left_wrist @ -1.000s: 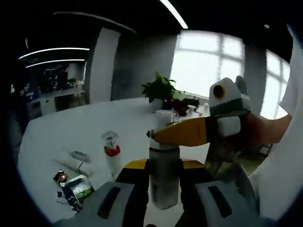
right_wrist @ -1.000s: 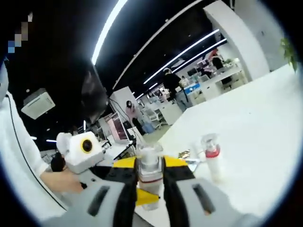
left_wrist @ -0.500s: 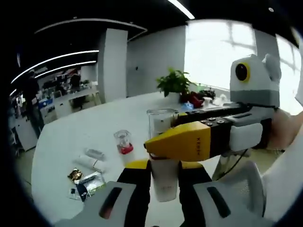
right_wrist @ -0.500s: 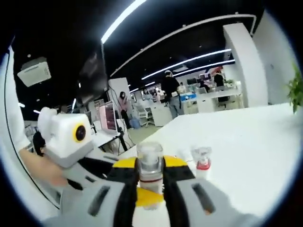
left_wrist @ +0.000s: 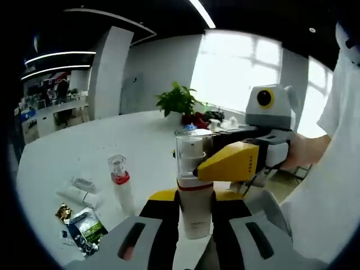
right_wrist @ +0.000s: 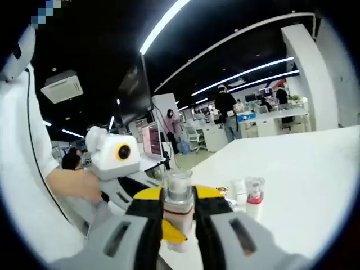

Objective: Arrange the skincare products in the storage area until every visible bottle or jar stands upright without overlapping.

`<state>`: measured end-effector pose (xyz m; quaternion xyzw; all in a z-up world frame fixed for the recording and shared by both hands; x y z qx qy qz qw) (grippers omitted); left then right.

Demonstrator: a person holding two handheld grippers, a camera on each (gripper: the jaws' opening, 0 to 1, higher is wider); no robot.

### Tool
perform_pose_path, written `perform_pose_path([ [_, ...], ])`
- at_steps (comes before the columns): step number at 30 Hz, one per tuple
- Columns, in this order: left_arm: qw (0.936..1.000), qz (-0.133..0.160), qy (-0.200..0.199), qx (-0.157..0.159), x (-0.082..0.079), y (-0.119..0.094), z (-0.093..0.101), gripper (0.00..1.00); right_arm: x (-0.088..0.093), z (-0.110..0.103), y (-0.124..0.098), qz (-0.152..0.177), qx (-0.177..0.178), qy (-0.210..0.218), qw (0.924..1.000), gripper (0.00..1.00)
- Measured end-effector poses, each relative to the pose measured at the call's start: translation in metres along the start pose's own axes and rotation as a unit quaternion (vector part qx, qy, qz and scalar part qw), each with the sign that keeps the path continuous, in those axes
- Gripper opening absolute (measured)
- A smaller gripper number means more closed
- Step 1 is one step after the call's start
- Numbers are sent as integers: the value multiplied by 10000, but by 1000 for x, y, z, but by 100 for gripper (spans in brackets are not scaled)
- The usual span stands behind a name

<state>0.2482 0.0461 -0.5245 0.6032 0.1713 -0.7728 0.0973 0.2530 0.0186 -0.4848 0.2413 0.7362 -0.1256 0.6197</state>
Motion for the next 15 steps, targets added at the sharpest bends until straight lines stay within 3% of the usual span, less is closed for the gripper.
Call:
perform_pose_path([
  [5,9972,36,31,752,-10,-3,18,18,-11,-12,-8,100,-743,212,9970,22],
  [12,9911,-45,65,1330,-17,-9,28,18,-17,-22,-8,-11,-1348,189,9907,21],
  [15,9896,-44,48,1438,-17,-9,29,18,-15,-25,-5,-65,-1419,114,9898,22],
])
Point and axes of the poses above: the point that each gripper's makers call its tool centre point, and the gripper's own axes: y roughly forward along the fingers, z roughly to its right, x roughly out of its underside, the point moved 3 cm from there along -y, roughly backward along the fingers, and after that the axes turned 10 degrees about z, right-handed, at the moved point
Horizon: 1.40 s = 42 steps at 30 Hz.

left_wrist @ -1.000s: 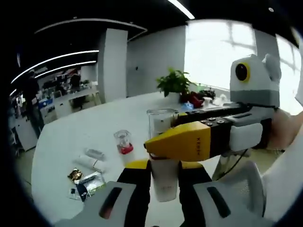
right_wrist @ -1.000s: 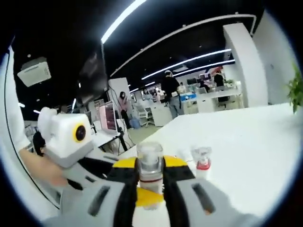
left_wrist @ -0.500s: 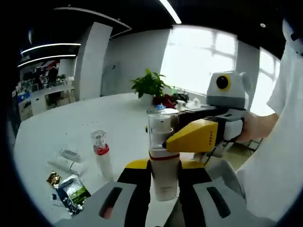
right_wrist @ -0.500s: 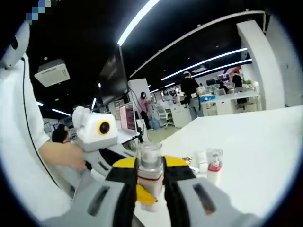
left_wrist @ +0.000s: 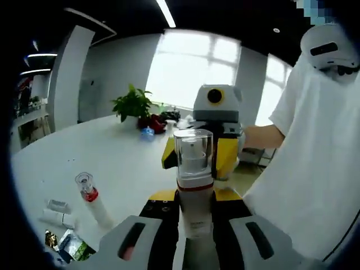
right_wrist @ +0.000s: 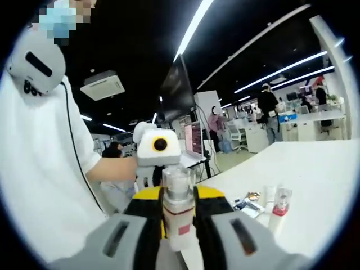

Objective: Arrange the skincare products in the storage area until every visible bottle or jar stands upright without overlapping.

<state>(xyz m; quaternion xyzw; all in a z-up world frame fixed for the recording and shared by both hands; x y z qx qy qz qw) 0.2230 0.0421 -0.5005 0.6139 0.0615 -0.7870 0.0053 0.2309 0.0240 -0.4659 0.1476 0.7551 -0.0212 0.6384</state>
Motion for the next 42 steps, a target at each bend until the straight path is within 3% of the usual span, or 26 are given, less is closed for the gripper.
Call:
perform_pose_path([
  [5,10000,13,-78,22,2,0,-4,18,2,4,1,-41,145,13,9999,20],
  [11,9995,-234,-18,-213,10,4,-11,18,11,8,3,-217,409,-217,9987,20],
  [14,9988,-194,16,-451,11,4,-17,18,13,12,2,-212,605,-310,9975,19],
  [18,9946,-56,-67,-1030,12,6,-28,18,13,23,0,-230,1032,-410,9935,19],
  [20,9893,-4,-97,-1457,12,5,-36,19,13,31,0,-223,1377,-487,9890,19],
  [23,9756,152,-117,-2185,10,1,-47,20,11,42,3,-180,1935,-547,9794,19],
  [28,9551,346,-197,-2934,11,-5,-52,21,13,46,9,-30,2350,-438,9710,19],
  [36,9334,338,-92,-3571,18,-13,-52,21,20,40,20,34,2752,-338,9608,20],
  [42,9324,315,-210,-3594,20,-16,-51,20,22,37,21,58,2832,-349,9584,20],
])
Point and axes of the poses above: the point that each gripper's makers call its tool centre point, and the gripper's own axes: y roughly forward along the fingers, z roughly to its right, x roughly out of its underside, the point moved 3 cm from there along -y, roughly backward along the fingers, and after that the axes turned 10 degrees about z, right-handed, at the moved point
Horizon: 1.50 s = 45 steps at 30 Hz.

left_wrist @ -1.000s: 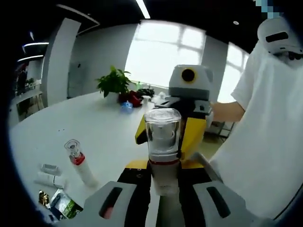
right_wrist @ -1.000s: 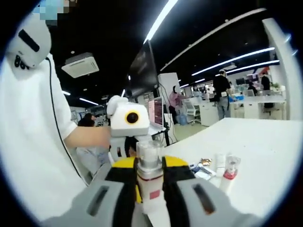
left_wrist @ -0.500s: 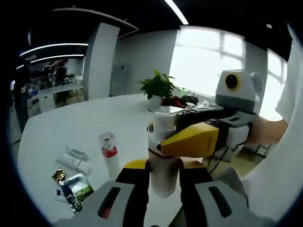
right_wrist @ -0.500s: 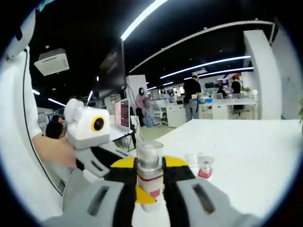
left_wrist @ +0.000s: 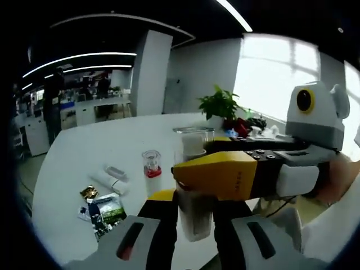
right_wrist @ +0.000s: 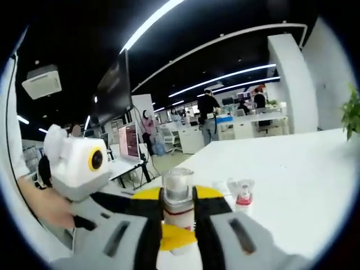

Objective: Arrange the skincare products in the storage area until every visible bottle or jar stands upright without overlapping.

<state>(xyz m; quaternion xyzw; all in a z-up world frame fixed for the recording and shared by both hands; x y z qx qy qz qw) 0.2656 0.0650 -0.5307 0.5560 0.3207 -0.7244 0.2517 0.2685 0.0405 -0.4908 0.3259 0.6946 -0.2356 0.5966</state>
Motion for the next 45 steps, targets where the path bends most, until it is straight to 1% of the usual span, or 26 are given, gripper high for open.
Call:
perform_pose_path([
  [5,9999,-63,12,139,3,-6,-1,20,2,-7,0,-23,-224,-92,9997,20],
  [6,9998,-54,2,199,3,-7,-2,20,2,-9,-1,12,-321,-133,9994,19],
  [7,9997,-57,-6,246,3,-8,-2,19,1,-14,-1,117,-587,-157,9981,19],
  [9,9989,-57,-11,466,3,-10,0,19,0,-17,-5,187,-831,-8,9964,19],
  [11,9967,-58,105,800,3,-13,4,19,0,-19,-10,174,-1134,-98,9934,18],
  [12,9947,-163,239,989,4,-16,5,19,0,-19,-12,115,-1271,-144,9917,18],
  [13,9931,-180,351,1107,4,-17,6,19,0,-20,-13,90,-1380,-176,9902,18],
  [14,9895,-238,387,1375,4,-19,12,19,-1,-22,-15,89,-1554,-153,9877,19],
  [15,9883,-251,363,1461,4,-20,13,19,-1,-23,-16,91,-1651,-175,9861,19],
  [16,9848,-296,431,1654,3,-21,16,19,-2,-24,-16,67,-1771,-190,9840,19],
  [18,9798,-399,607,1864,4,-23,17,19,-2,-27,-17,-14,-1988,-291,9796,20],
  [20,9724,-486,818,2130,3,-26,20,19,-3,-30,-18,-43,-2124,-275,9768,21],
  [21,9696,-492,860,2236,2,-28,21,19,-5,-33,-19,-13,-2230,-276,9744,21],
  [23,9606,-491,897,2583,-1,-33,25,19,-7,-37,-20,12,-2411,-242,9702,22],
  [25,9535,-525,922,2822,-2,-36,28,19,-8,-41,-22,-36,-2595,-184,9656,22],
  [28,9425,-611,960,3142,-1,-40,31,19,-8,-43,-24,-98,-2740,-168,9615,22],
  [29,9407,-598,976,3193,-2,-40,31,19,-9,-44,-25,-97,-2762,-153,9609,22],
  [31,9330,-643,914,3422,-2,-42,35,19,-10,-45,-27,-90,-2837,-48,9589,22],
  [34,9270,-658,950,3567,-3,-41,36,20,-10,-45,-27,-90,-2805,18,9598,22],
  [36,9273,-665,957,3557,-3,-38,33,20,-9,-41,-23,-64,-2586,26,9659,21],
  [37,9291,-655,1000,3499,-2,-34,30,19,-7,-38,-21,-99,-2499,5,9682,21],
  [38,9321,-680,991,3417,-1,-32,28,19,-6,-36,-20,-123,-2434,-27,9698,21],
  [39,9412,-679,1001,3155,1,-26,22,19,-4,-30,-17,-158,-2217,-101,9749,21],
  [41,9502,-617,954,2903,3,-20,16,18,0,-24,-12,-176,-1984,-151,9798,21],
  [44,9596,-659,950,2565,11,-13,8,18,9,-16,-7,-286,-1694,-299,9847,21],
  [45,9598,-683,954,2550,14,-11,8,18,12,-17,-6,-323,-1684,-326,9846,21],
])
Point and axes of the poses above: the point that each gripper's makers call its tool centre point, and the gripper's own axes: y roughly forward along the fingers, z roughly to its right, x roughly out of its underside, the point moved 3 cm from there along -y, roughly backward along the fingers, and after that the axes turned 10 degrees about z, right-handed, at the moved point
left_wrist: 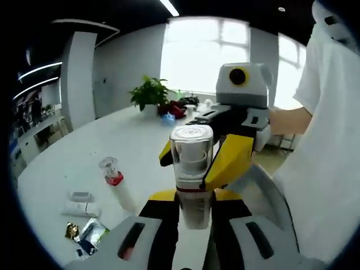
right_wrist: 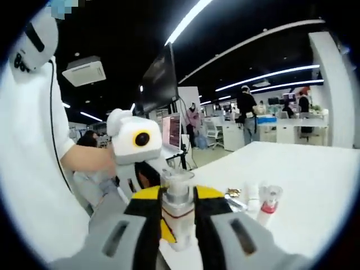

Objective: Arrange the skincare products in the storage area until every visible bottle or jar stands upright without overlapping.

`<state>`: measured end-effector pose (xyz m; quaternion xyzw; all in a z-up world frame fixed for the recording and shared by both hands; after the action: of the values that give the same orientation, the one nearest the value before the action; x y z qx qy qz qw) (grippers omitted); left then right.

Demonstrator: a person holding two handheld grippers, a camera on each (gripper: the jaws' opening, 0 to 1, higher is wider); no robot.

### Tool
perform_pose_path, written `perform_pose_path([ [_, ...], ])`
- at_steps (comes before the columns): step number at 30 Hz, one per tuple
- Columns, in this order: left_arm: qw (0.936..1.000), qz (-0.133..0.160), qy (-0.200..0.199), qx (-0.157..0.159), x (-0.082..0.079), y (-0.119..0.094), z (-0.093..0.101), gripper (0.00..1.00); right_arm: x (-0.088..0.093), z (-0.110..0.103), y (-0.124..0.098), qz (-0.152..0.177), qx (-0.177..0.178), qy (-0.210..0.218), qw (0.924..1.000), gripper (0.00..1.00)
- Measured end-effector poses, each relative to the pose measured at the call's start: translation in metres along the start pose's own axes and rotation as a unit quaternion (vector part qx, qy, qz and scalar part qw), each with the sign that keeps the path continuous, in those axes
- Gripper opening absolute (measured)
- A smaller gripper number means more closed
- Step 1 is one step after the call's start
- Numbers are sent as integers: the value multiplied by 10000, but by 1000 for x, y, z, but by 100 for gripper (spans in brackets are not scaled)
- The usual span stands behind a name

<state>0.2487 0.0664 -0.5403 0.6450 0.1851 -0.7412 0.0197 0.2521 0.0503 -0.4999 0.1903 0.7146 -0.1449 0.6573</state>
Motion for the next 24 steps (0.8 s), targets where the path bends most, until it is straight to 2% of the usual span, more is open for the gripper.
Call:
perform_pose_path([
  [7,9994,-216,-116,-261,25,9,-12,19,25,9,2,-301,196,-89,9993,21],
  [15,9988,-433,60,-217,47,24,-28,19,52,27,2,-557,569,-148,9967,21],
  [20,9983,-548,-66,-180,62,34,-38,19,65,36,2,-700,740,-193,9946,21],
  [24,9978,-648,25,-116,73,41,-46,19,79,45,3,-880,850,-282,9921,21],
])
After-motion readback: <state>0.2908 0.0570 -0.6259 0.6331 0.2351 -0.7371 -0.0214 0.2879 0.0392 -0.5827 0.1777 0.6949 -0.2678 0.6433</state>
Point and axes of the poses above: the point that each gripper's makers call its tool centre point, and the gripper's own axes: y roughly forward along the fingers, z roughly to its right, x roughly out of its underside, the point moved 3 cm from there along -y, roughly backward along the fingers, and after that the axes turned 10 degrees about z, right-handed, at the moved point
